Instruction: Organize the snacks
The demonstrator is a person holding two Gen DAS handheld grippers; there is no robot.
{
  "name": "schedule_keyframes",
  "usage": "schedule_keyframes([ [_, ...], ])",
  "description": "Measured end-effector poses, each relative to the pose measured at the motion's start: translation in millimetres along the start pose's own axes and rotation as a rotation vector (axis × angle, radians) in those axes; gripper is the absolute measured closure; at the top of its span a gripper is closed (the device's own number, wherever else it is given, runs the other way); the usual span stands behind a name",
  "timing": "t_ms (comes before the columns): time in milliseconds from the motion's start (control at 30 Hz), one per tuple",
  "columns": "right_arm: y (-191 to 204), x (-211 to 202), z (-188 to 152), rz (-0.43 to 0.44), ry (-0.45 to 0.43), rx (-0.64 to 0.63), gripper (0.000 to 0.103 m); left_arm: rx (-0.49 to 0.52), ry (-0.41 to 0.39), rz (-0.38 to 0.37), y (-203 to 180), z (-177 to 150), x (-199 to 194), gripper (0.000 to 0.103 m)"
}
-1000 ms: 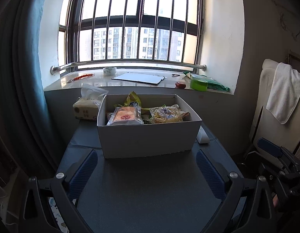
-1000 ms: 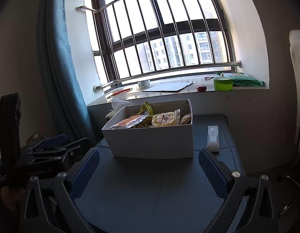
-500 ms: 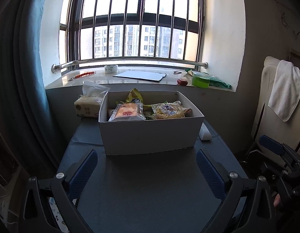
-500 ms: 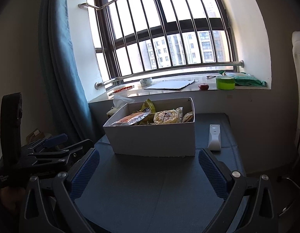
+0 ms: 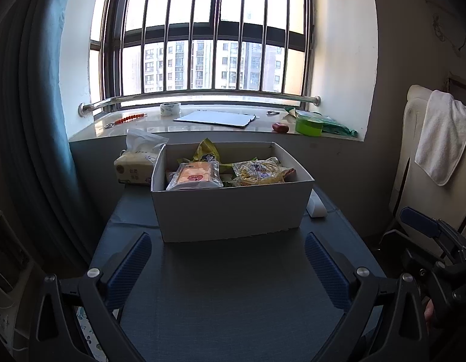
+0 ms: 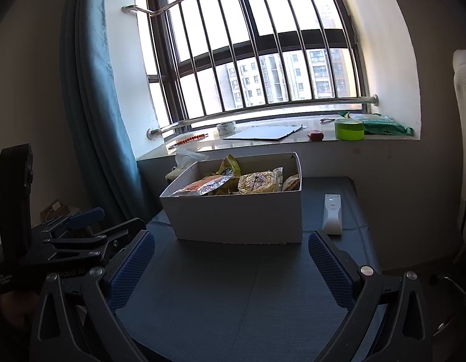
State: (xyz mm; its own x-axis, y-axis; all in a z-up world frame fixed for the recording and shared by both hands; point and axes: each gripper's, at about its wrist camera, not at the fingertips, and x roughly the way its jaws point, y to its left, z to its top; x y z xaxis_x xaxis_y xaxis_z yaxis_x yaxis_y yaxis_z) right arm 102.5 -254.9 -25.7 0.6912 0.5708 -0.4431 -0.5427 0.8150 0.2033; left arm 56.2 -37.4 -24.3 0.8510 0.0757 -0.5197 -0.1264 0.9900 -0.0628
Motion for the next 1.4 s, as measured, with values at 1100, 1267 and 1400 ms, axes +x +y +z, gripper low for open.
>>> schedule_keyframes([
  [1100,-0.5,1.0,-1.2,0.004,0.003,-0.002,0.000,0.005,0.004,0.000,-0.2,-3.2,-0.2,0.000],
  [1267,-0.9,0.9,-1.6,0.004,0.004,-0.002,0.000,0.006,0.004,0.003,-0.2,-2.5,-0.4,0.000],
  [1400,-1.3,0.9,-1.8,0.005,0.004,-0.002,0.000,0.005,0.004,0.002,-0.4,-2.3,-0.5,0.000],
])
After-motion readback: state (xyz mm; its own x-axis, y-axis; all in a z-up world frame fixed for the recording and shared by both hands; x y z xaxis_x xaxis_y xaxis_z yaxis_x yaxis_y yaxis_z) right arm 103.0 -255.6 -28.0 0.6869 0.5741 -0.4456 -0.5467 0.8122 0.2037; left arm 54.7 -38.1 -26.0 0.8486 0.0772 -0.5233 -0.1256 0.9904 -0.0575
